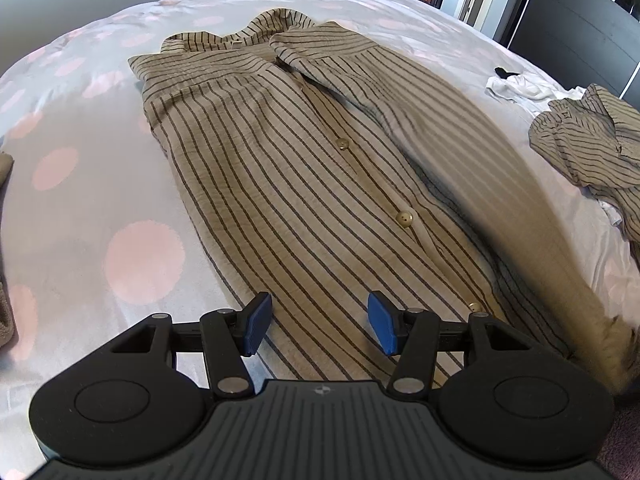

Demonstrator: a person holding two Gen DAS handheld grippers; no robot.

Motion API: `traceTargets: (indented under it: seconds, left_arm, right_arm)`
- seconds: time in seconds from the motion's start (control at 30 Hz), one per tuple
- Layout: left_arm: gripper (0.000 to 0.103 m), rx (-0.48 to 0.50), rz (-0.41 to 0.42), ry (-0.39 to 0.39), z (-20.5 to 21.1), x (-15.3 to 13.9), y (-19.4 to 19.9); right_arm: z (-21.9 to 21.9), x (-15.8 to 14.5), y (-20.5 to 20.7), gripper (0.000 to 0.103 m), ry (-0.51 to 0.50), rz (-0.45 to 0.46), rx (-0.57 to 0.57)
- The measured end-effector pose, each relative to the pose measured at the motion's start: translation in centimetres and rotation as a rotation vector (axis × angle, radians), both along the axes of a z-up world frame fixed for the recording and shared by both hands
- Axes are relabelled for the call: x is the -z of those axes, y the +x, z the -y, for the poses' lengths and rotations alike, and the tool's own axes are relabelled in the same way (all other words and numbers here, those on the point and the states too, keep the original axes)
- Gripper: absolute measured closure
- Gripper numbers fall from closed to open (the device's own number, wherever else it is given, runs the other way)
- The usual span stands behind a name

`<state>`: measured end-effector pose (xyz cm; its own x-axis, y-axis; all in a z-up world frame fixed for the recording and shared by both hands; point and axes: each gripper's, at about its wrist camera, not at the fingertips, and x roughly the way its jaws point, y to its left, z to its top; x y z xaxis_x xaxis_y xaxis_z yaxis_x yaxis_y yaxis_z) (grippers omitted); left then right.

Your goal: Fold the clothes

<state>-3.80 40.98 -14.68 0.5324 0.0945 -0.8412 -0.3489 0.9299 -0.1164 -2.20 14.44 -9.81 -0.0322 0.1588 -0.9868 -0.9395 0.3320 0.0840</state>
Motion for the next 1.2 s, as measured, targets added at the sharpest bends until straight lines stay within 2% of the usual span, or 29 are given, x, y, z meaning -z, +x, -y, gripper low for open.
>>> traceTargets:
  seconds: [0.2, 0.33, 0.5, 0.6, 0.67, 0.83, 0.97, 1.2]
  left_arm:
    - [0.052, 0.002, 0.006, 0.025, 0.0, -0.2, 0.2]
    - [0.052, 0.027, 0.016, 0.047, 0.4, -0.6, 0.7]
    - [0.052, 0.067, 0.009, 0.066, 1.3, -1.4, 1.5]
    - [0.052, 0.123, 0.015, 0.112, 2.2, -2.4, 2.8]
    - [0.052, 0.206, 0.020, 0.198, 3.0, -3.2, 4.1]
    - [0.052, 0.523, -0.054, 0.537, 5.4, -3.4, 8.6]
    - [0.052, 0.795, -0.085, 0.750, 5.8, -2.0, 11.4]
    - [0.053, 1.218, -0.153, 1.042, 4.9, 2.5, 14.8]
  right_arm:
    - [-1.6, 4.7, -1.4, 0.101, -0.075, 0.074, -0.026]
    - [-1.9, 6.5, -1.1, 0.100, -0.076, 0.069, 0.006]
    - [-1.8, 6.9, 0.3, 0.099, -0.066, -0.002, 0.005]
    - [-2.2, 7.2, 1.9, 0.101, -0.078, -0.080, -0.010]
    - [-2.4, 7.4, 2.9, 0.101, -0.077, -0.125, -0.033]
    - [-1.8, 8.4, 5.0, 0.102, -0.034, -0.231, -0.028]
    - [-1.2, 9.0, 6.6, 0.102, 0.000, -0.309, 0.002]
    - [-0.5, 9.9, 8.3, 0.102, 0.047, -0.392, 0.047]
